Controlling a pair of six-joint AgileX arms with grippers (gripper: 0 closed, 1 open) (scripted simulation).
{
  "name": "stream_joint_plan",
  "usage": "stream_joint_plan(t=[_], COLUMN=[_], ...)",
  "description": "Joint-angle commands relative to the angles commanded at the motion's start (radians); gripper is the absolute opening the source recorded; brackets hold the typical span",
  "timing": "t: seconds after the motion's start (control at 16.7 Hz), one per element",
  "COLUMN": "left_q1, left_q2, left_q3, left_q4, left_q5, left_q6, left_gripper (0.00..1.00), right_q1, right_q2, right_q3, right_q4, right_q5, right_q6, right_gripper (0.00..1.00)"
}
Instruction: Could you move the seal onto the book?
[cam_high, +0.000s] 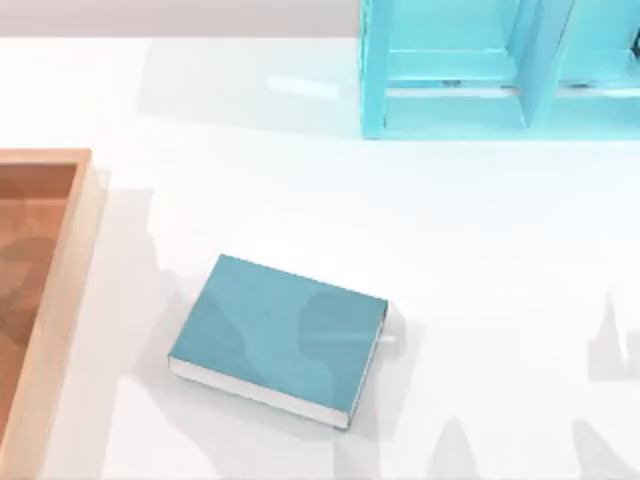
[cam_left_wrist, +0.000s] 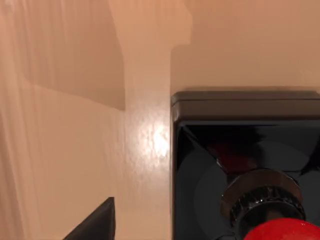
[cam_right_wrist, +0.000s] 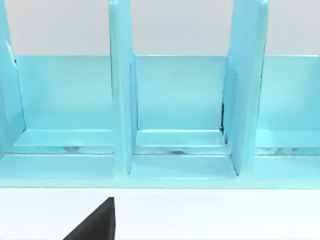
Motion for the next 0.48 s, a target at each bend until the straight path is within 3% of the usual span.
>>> stream_joint_plan(t=[0.06,0.48], left_q1=[0.0,0.0], left_q2=[0.0,0.0], left_q3=[0.0,0.0], left_q4=[0.0,0.0], left_q5=[0.0,0.0], left_q6=[0.0,0.0], left_gripper=[1.0,0.47], right_q1=[0.0,0.0], right_q2=[0.0,0.0], right_q3=[0.0,0.0], right_q4=[0.0,0.0], right_q5=[0.0,0.0], right_q6=[0.0,0.0], right_gripper=[1.0,1.0])
